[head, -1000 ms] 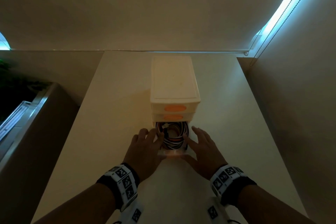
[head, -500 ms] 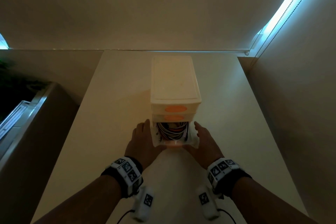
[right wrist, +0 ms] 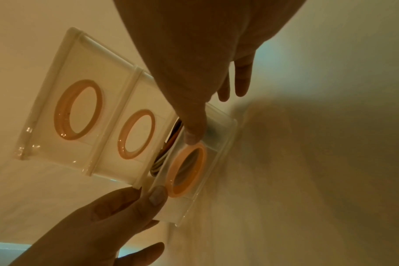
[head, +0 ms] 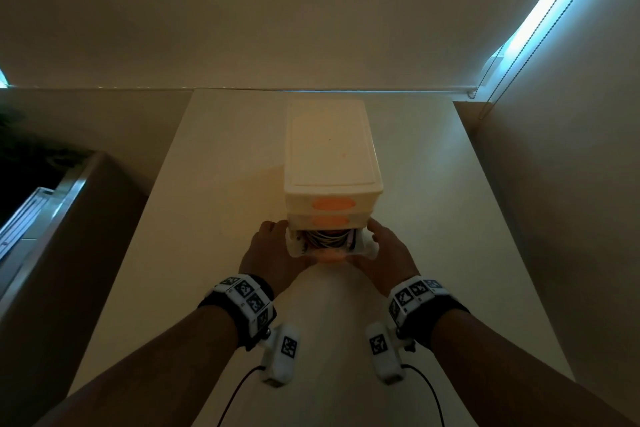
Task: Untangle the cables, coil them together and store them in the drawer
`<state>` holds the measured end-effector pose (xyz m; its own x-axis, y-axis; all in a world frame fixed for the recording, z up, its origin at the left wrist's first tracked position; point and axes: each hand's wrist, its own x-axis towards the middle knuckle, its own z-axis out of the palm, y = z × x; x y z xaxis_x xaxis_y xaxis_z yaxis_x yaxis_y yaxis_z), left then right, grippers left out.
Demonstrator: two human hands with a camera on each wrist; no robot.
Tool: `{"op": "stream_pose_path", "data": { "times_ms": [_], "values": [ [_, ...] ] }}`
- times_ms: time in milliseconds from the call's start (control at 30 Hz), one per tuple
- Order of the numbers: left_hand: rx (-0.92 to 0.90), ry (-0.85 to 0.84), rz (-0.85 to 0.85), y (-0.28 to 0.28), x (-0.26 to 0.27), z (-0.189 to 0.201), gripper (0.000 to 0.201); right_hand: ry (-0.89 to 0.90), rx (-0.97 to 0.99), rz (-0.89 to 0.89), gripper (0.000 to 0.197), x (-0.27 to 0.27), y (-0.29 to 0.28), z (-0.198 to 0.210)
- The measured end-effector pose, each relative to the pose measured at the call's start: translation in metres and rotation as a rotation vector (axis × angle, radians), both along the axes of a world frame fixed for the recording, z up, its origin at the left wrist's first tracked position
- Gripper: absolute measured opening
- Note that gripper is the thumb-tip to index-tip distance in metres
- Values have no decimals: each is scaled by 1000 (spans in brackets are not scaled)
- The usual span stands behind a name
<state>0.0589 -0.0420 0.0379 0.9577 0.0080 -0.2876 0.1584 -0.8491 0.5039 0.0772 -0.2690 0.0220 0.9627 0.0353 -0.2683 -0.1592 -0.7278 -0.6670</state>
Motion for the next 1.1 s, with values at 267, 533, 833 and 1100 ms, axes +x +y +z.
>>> {"op": "stream_pose_path", "data": {
  "times_ms": [267, 533, 833, 1100],
  "values": [
    [26, 18, 128, -1, 22, -11, 68, -19, 55, -158, 30, 14, 7, 7],
    [-13, -37, 159, -2, 35, -11, 78, -58, -23, -190, 36, 29, 12, 4],
    [-13, -24, 134, -4, 36, 0, 51, -28, -18, -189, 39, 31, 13, 9],
    [8, 55, 148, 1, 32, -3, 57, 93, 106, -232, 49, 28, 16, 19]
  ]
}}
